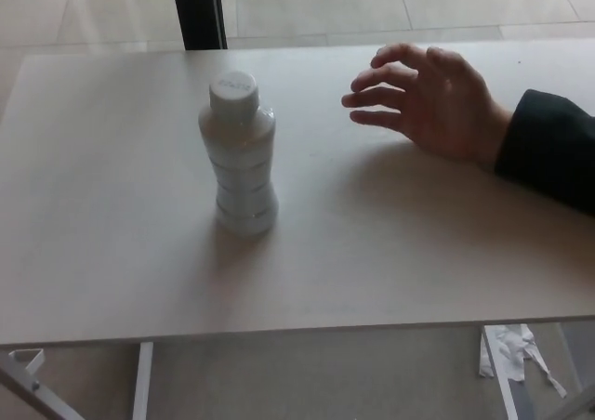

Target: Pick up a bottle and hand it

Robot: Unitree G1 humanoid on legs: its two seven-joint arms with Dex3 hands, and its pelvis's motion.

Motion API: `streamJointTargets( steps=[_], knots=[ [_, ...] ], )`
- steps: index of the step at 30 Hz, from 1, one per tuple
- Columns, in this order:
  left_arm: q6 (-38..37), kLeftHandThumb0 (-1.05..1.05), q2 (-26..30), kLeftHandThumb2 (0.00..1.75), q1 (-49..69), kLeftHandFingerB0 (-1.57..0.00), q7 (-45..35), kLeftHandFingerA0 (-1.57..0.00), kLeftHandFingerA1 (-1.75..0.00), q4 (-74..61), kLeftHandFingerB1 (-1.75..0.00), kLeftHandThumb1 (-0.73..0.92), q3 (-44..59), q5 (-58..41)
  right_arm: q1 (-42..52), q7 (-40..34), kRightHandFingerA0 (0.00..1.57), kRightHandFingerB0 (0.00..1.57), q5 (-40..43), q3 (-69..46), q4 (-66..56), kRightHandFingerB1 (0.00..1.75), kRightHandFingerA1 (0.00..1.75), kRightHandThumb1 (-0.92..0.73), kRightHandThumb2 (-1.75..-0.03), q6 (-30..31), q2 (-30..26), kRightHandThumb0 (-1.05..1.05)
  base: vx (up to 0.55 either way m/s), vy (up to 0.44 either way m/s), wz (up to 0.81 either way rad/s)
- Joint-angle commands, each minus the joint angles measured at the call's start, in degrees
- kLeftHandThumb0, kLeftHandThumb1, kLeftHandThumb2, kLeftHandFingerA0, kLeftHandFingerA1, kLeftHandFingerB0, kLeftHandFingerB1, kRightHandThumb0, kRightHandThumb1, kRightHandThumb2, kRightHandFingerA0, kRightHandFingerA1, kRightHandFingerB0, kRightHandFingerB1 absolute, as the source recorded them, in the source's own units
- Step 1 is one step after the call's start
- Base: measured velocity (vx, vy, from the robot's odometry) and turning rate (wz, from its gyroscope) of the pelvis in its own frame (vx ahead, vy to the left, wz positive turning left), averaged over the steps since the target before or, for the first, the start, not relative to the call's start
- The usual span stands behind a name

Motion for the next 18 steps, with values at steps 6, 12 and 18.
streamJointTargets(
  steps=[6,12,18],
  knots=[
    [4.6,-0.75,-9.8,0.68,-3.2,-0.59,-3.0,-1.01,-0.53,-10.8,-0.45,0.30,-16.7,-0.3,0.5,1.2,1.57,0.44,1.1,1.7,0.7,1.18,1.75,-0.48,-1.19,-2.1,-2.2,-1.05,0.00,0.000,0.00],
    [3.6,-0.72,-16.4,0.78,-7.2,-0.38,-0.5,-0.47,-0.56,-12.8,-0.48,0.36,-31.4,6.6,1.0,1.0,1.57,0.47,1.2,2.9,-0.9,1.17,1.65,-0.44,-1.13,-1.5,-2.1,-1.05,0.00,0.000,0.00],
    [3.9,-0.73,-18.8,0.81,-8.1,-0.29,-0.1,-0.36,-0.57,-15.6,-0.48,0.40,-37.4,8.4,0.5,0.5,1.57,0.37,1.4,3.4,-0.5,1.39,1.69,-0.52,-0.79,-1.7,-2.2,-1.05,0.00,0.000,0.00]
  ],
)
